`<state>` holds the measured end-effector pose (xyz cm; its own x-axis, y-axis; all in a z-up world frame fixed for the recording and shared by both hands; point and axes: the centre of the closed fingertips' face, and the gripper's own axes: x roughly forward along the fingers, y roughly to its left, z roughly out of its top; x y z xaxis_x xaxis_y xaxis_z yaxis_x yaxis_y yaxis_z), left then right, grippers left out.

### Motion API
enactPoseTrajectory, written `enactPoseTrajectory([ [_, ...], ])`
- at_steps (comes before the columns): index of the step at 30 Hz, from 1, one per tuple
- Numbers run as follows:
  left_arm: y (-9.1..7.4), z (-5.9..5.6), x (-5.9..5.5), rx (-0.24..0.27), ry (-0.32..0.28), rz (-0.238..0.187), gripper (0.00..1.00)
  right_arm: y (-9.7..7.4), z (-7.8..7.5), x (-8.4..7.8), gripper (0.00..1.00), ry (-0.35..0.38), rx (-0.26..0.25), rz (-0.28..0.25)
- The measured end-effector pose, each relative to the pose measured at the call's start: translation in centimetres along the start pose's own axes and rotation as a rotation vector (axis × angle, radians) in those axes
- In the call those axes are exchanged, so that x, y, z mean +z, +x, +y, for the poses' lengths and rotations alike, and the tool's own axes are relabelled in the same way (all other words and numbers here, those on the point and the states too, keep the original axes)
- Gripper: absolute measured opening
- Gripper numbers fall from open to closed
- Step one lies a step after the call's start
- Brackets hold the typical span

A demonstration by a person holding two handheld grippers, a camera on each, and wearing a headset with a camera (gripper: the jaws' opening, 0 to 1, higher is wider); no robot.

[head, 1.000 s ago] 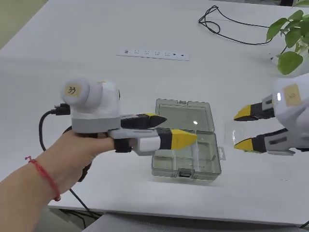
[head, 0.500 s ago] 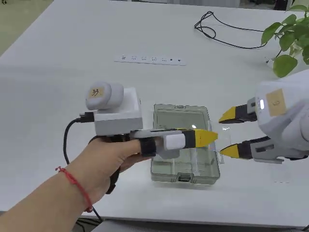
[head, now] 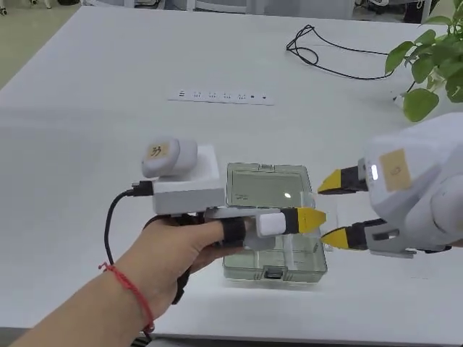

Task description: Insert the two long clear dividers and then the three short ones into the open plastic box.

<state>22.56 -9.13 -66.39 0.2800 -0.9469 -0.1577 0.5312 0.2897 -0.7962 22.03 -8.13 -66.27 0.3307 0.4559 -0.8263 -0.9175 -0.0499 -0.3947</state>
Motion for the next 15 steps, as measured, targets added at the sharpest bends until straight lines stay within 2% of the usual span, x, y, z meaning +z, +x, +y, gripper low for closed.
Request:
enactPoseTrajectory([
  [4, 0.07, -0.30, -0.10, -0.008, 0.012, 0.001, 0.00, 0.09, 0.00, -0.04, 0.33, -0.003, -0.002, 0.006],
  [15, 0.08, -0.32, 0.06, -0.002, -0.008, -0.017, 0.00, 0.18, -0.12, 0.00, 0.33, -0.019, -0.013, 0.004],
])
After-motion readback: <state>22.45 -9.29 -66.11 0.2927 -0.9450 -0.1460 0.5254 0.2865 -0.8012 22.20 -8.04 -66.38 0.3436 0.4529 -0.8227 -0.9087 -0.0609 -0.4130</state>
